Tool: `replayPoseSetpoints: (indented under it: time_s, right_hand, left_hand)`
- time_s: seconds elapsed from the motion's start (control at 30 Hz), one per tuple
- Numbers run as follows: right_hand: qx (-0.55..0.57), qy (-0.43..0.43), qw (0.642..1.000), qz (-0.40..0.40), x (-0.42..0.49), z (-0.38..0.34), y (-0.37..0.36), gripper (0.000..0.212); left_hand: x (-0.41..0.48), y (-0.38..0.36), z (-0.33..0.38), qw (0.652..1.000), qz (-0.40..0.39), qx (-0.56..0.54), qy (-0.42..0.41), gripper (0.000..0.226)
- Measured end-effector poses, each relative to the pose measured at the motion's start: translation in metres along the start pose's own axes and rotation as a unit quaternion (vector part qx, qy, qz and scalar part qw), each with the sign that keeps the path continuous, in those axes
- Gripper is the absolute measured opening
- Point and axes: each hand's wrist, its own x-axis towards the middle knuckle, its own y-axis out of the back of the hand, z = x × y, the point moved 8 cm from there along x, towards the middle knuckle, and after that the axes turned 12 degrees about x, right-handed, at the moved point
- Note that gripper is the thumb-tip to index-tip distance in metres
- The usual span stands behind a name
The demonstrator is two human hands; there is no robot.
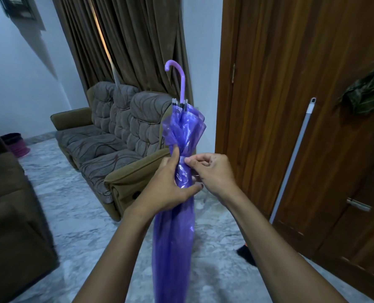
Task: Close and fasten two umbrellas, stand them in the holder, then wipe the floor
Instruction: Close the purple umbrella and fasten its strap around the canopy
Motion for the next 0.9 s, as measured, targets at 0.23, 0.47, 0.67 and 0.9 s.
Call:
replayPoseSetpoints:
  time_s: [0.23,0.47,0.67,0.9]
  right_hand:
    - [0.130,-0.020,0.991,-0.031,0.000,0.004,0.001,0.006]
    - [0.088,0.005,0.996,-0.009,-0.001,0.014,0.006,0.003]
    - [0.156,-0.053,0.986,0.005,-0.001,0.023,0.001,0.008]
    - [0.027,0.002,1.000,0.015,0.008,0.008,-0.003,0.011]
  left_hand:
    - [-0.002,0.015,0.000,0.990,0.039,-0.134,0.009,0.085]
    - [-0.006,0.001,-0.013,0.962,0.020,-0.268,0.035,0.081]
    - [-0.003,0.000,-0.025,0.985,0.053,-0.153,0.063,0.093]
    - [-0.018,0.010,-0.001,0.983,0.181,-0.010,-0.008,0.080]
